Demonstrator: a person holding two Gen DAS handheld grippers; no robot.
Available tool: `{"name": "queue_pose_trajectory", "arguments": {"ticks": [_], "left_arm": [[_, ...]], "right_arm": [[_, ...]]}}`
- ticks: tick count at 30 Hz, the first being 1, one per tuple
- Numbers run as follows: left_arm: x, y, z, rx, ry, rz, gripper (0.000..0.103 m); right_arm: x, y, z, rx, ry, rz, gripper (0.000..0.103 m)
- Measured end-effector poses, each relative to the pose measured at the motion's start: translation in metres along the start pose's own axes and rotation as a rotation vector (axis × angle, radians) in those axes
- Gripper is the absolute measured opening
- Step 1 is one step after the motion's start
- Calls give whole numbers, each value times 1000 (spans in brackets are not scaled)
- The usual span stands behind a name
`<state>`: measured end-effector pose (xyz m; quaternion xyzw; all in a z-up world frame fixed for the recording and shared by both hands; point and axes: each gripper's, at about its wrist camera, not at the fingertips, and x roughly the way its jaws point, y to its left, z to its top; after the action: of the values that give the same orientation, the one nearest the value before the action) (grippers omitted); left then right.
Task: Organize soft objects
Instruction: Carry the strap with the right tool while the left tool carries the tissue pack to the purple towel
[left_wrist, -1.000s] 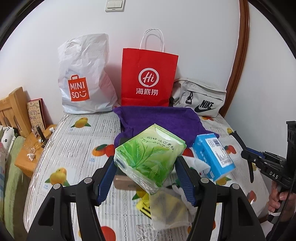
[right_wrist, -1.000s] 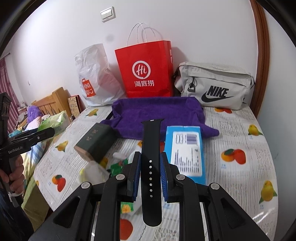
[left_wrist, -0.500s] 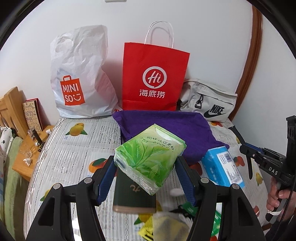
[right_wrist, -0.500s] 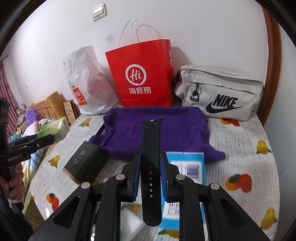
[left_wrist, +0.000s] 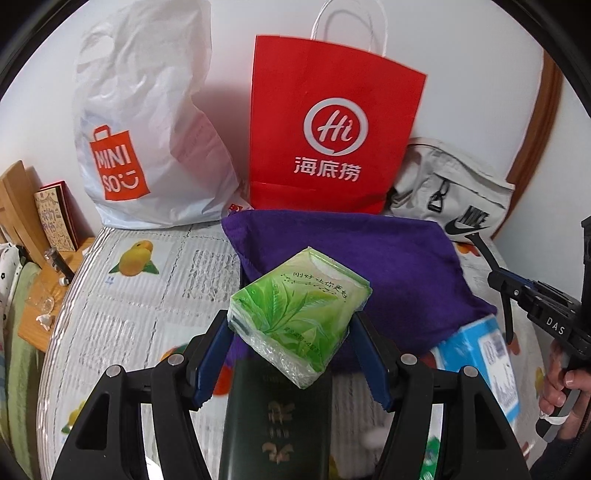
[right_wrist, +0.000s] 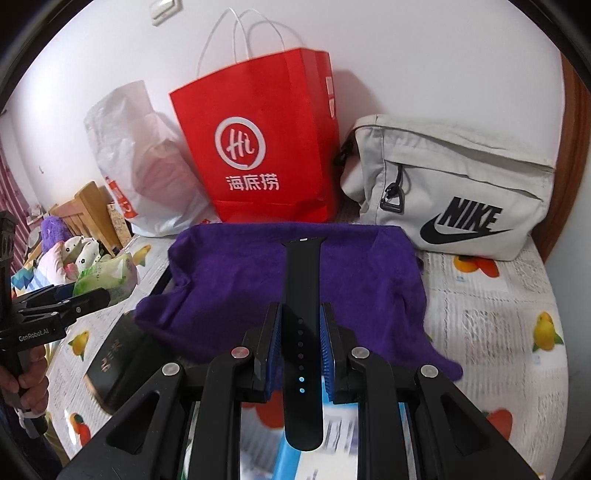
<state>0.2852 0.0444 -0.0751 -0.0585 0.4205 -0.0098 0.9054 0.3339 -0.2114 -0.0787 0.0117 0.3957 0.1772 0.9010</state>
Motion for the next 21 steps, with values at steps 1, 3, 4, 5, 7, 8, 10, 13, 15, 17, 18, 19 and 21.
{"name": "queue_pose_trajectory", "arguments": {"ticks": [1, 3, 4, 5, 7, 8, 10, 13, 15, 17, 18, 19, 21], "left_arm": [[5, 0, 3, -2, 4, 4, 63], [17, 2, 8, -5, 14, 9, 63], [22, 3, 10, -8, 18, 11, 63], [28, 5, 13, -11, 23, 14, 63], [40, 6, 19, -15, 37, 16, 63], [45, 7, 22, -17, 41, 18, 63], [55, 9, 28, -20, 47, 19, 63], [71, 9, 36, -31, 65, 18, 63], [80, 9, 39, -33, 72, 19, 63], [88, 9, 42, -36, 78, 23, 63], [91, 10, 42, -40, 81, 25, 63], [94, 10, 43, -47, 85, 26, 63], [99, 11, 45, -63, 94, 18, 63]], "right_arm": [[7, -3, 2, 2, 6, 0, 20], [18, -7, 6, 4, 18, 1, 20], [24, -9, 7, 3, 24, -1, 20], [31, -11, 9, 1, 35, -5, 20], [41, -14, 12, 6, 50, -8, 20], [46, -16, 13, 9, 61, -7, 20], [56, -21, 16, 15, 79, -13, 20], [70, -28, 17, 20, 111, -24, 20], [78, -31, 18, 18, 131, -29, 20], [84, -33, 18, 17, 147, -26, 20], [87, -34, 17, 15, 157, -22, 20], [89, -36, 17, 14, 163, -19, 20], [92, -38, 18, 13, 172, -20, 20]]}}
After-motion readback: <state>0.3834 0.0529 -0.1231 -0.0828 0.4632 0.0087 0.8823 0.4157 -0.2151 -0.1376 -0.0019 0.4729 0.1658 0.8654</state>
